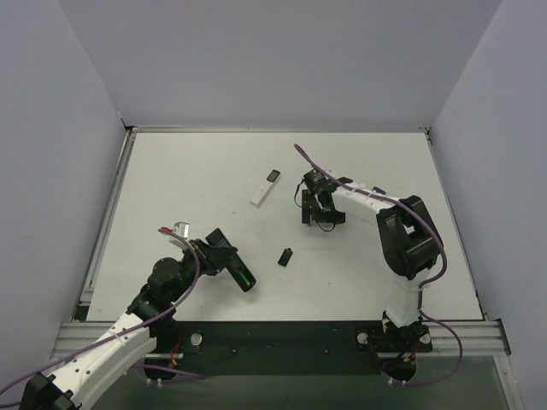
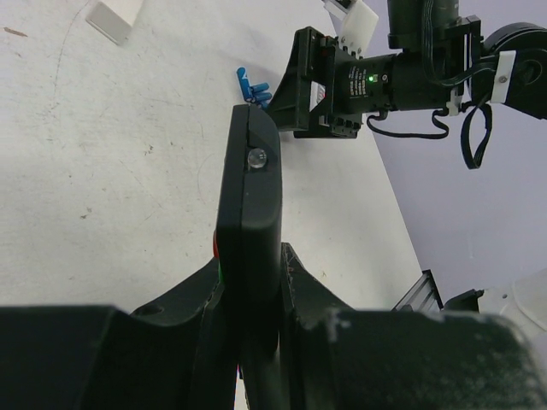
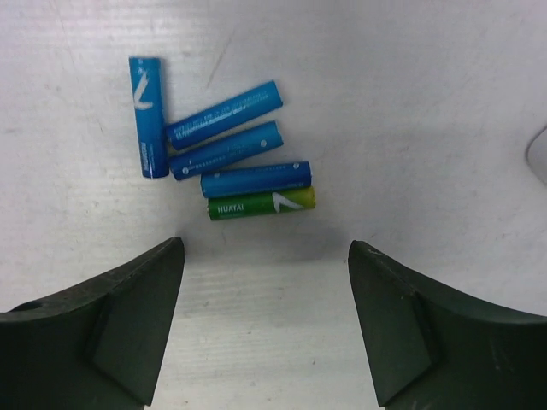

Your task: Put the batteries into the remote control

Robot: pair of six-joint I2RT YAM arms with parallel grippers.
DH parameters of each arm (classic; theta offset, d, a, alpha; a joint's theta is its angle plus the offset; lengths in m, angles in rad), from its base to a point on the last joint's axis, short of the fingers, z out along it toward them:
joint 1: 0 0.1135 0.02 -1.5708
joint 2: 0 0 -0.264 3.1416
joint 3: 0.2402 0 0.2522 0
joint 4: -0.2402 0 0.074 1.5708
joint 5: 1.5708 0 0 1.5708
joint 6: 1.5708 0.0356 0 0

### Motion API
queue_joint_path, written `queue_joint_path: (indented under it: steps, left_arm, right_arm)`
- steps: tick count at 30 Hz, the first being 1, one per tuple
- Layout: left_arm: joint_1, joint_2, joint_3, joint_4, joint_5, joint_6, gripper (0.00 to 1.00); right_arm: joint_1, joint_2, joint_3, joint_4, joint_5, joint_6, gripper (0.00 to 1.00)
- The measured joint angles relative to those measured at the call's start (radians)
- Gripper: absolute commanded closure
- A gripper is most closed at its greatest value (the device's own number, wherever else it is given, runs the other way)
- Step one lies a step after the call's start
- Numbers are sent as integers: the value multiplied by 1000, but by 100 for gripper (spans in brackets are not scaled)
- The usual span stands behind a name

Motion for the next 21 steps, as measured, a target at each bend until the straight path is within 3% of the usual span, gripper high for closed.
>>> queue_joint_path:
  steps: [12,17,21]
  left_arm:
    - [0,0,0,-9,0,0,100]
    - [0,2,0,-9,0,0,100]
    - [0,6,0,-9,0,0,100]
  right_arm:
    - [-22,45,45,32,-3,16,44]
    - [-22,46,44,35,-8,17,58]
    - [-22,42,32,52,-14,14,60]
